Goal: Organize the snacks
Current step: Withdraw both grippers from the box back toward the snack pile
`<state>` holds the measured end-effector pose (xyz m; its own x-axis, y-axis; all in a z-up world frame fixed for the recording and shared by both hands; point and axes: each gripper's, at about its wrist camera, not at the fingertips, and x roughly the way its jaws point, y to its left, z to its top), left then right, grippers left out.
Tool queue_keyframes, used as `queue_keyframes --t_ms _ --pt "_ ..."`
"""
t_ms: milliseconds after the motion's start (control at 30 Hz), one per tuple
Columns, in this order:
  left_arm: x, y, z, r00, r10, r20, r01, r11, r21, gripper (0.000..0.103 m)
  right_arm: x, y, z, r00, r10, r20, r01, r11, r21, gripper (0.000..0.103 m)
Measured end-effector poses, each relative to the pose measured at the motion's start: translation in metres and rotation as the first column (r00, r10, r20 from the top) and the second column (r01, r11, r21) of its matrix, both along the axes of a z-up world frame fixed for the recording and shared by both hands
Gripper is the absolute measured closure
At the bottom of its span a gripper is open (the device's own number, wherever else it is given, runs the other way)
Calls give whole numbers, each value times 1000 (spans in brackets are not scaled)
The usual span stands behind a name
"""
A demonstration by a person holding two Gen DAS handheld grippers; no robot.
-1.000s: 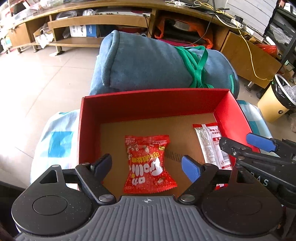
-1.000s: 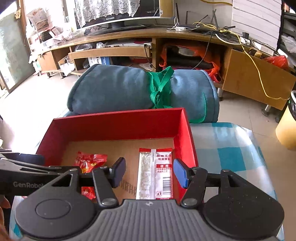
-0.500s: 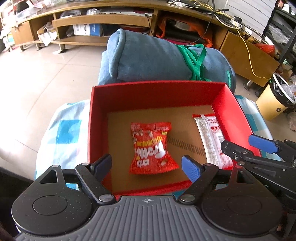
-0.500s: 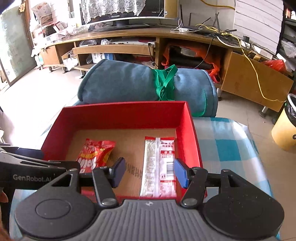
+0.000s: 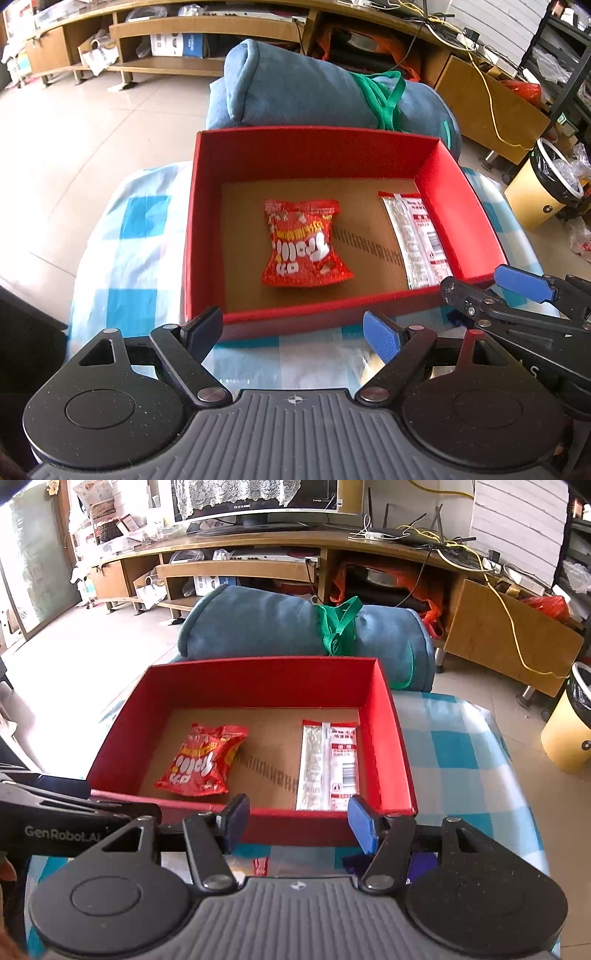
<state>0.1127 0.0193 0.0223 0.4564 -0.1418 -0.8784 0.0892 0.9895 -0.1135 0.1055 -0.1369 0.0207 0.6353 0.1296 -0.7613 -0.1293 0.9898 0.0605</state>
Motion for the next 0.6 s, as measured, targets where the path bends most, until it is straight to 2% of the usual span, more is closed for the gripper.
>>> queue_keyframes --t_ms 300,600 --pt "-19 6 -8 1000 -4 -26 4 1000 8 15 -17 7 -8 999 30 -34 -30 1000 -4 45" --pt "-41 18 -25 996 14 -92 -13 1000 11 15 -32 15 -21 994 59 -93 -60 998 -9 45"
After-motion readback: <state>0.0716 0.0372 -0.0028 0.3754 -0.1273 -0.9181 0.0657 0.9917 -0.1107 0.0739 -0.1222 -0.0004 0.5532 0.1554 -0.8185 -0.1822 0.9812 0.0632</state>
